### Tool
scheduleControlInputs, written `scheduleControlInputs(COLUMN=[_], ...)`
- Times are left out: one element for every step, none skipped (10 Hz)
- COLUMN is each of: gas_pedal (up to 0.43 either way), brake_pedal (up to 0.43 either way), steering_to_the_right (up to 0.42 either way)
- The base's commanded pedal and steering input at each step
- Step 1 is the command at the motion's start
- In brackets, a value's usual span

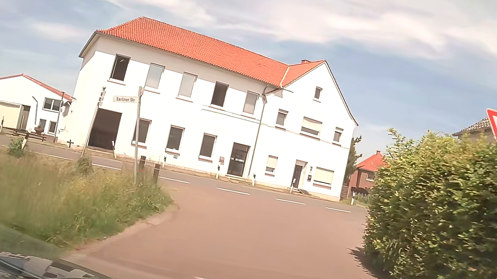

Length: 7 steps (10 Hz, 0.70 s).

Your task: Follow the waypoints while adhering to traffic rules and regulations

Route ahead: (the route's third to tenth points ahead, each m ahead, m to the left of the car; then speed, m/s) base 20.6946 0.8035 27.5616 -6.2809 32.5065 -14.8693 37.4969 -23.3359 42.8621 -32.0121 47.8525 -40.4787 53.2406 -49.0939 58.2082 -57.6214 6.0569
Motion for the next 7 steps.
scheduleControlInputs(gas_pedal=[0.047, 0.0, 0.0, 0.0, 0.0, 0.0, 0.0], brake_pedal=[0.0, 0.0, 0.0, 0.0, 0.0, 0.0, 0.0], steering_to_the_right=[0.025, 0.025, 0.024, 0.024, 0.024, 0.024, 0.024])
